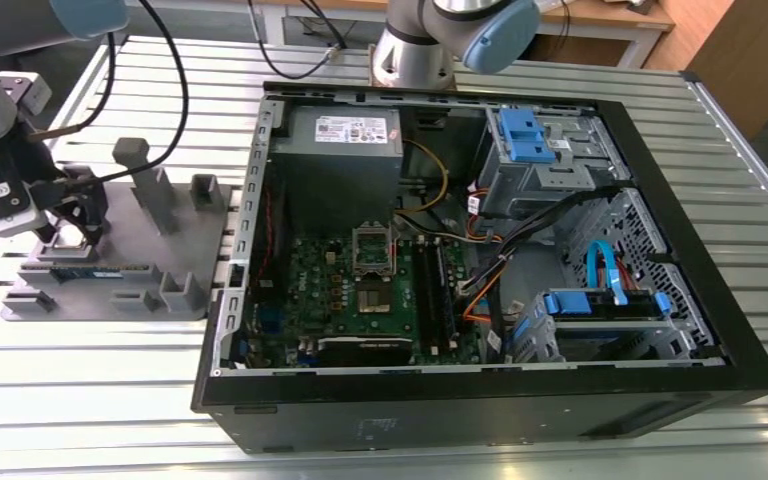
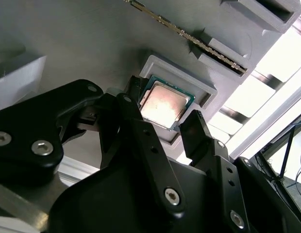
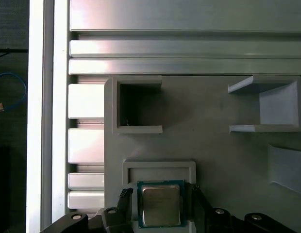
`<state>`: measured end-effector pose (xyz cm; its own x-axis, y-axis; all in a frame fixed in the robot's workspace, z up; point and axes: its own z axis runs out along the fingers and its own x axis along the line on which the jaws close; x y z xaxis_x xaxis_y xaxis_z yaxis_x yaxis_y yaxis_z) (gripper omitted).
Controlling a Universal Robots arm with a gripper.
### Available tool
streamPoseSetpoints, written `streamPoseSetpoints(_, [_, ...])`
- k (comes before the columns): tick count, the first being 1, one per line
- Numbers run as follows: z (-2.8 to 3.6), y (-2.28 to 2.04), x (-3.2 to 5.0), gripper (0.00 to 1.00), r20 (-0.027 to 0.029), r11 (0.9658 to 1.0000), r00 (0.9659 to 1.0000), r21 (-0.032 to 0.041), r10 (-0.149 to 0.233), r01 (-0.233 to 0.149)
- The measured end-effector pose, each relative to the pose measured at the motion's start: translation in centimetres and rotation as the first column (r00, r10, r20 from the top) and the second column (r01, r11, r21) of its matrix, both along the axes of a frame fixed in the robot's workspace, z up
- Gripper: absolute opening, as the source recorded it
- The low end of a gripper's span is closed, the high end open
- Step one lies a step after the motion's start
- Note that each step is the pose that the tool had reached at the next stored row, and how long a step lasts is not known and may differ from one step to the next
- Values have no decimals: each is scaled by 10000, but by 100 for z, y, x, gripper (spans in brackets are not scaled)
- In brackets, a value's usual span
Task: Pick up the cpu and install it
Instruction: 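Pick up the cpu and move it towards the insertion slot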
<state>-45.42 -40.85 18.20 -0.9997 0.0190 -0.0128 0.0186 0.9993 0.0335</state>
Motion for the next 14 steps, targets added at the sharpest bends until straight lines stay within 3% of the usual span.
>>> streamPoseSetpoints(14, [-5, 0, 0, 60, 1, 9997, 9997, 1, 251, -251])
